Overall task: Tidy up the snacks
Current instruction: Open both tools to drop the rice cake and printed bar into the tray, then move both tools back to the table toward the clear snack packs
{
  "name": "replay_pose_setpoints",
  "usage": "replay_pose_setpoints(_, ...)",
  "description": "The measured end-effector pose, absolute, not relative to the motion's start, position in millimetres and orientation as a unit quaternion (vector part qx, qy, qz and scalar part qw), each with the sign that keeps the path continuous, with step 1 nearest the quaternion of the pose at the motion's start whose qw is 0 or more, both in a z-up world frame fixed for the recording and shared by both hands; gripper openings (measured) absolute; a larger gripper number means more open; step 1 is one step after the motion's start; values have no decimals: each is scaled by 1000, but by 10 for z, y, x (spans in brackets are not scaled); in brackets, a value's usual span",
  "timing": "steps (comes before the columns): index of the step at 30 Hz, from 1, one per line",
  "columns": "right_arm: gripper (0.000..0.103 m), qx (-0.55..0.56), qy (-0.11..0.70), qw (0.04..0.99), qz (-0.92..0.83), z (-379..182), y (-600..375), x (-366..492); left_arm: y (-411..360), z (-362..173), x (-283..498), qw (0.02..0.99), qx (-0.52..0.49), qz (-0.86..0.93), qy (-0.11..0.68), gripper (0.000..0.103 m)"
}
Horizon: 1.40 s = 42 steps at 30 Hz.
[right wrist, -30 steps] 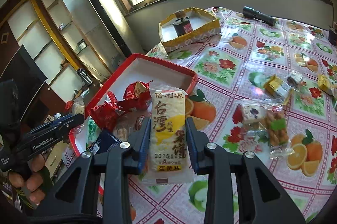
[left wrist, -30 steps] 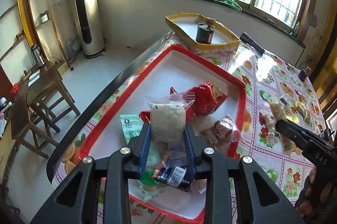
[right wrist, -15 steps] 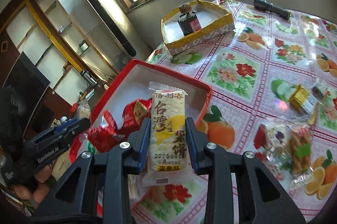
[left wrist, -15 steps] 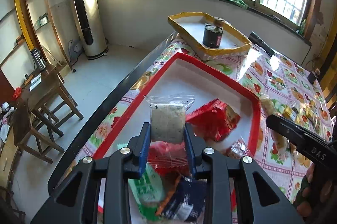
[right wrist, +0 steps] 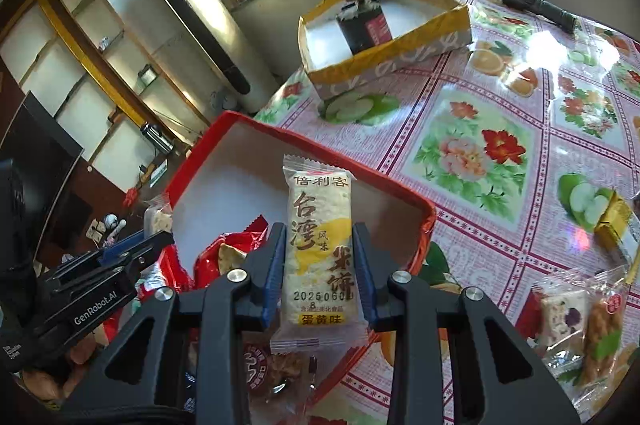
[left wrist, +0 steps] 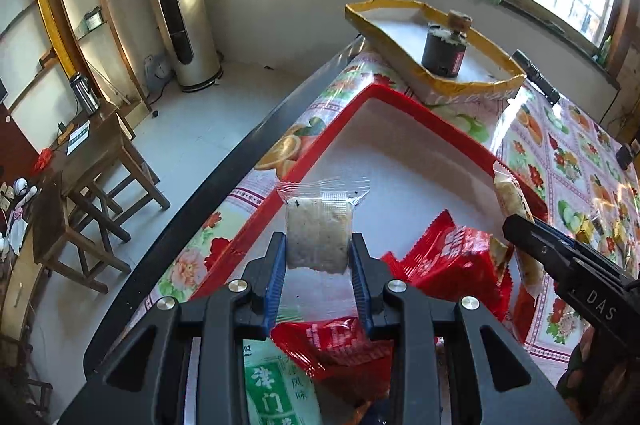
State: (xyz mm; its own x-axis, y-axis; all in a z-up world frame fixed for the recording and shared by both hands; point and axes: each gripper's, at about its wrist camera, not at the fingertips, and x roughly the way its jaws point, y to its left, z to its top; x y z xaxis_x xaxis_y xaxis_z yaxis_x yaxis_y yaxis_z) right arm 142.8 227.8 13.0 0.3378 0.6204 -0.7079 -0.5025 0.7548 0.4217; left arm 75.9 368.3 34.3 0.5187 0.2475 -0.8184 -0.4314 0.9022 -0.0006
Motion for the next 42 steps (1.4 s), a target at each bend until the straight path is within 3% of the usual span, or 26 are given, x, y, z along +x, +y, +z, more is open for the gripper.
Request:
replay_pose_setpoints(13, 36, 83, 465, 810, 347, 13, 2314, 1481, 3647, 272, 819, 859, -87, 194, 465, 32)
replay_pose_setpoints(16, 41, 88, 464, 811, 346, 34, 2285, 1476, 3642, 310, 797, 861, -86, 197, 460, 45)
replay_pose_setpoints(18, 42, 89, 458, 815, 344, 71, 2258, 1452, 3641, 358, 766, 863, -82, 208, 452, 59)
replay_pose_setpoints(23, 47, 103, 445, 820, 344, 162, 2106, 1354, 3629, 459, 677, 869, -92, 209, 439, 69)
replay_pose_setpoints(42, 54, 149, 434, 849, 263, 156, 866, 928, 2945, 600, 539, 887, -67, 146, 434, 71)
